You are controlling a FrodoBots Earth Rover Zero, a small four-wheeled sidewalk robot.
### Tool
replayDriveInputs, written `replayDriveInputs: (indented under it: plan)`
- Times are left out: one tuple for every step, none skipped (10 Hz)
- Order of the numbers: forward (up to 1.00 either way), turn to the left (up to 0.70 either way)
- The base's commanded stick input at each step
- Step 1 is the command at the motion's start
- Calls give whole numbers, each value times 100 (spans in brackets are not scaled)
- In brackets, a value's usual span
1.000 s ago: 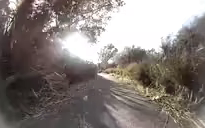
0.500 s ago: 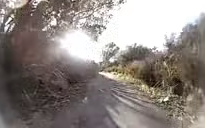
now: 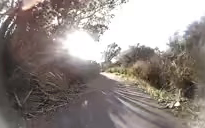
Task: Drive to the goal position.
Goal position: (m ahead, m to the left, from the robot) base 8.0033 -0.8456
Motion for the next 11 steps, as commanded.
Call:
replayDriveInputs:
  plan:
    - [50,1]
    - [50,1]
    - [50,1]
    - [50,1]
    - [50,1]
    - [50,1]
    - [50,1]
    - [50,-25]
    - [50,-49]
    - [50,-49]
    - [50,-49]
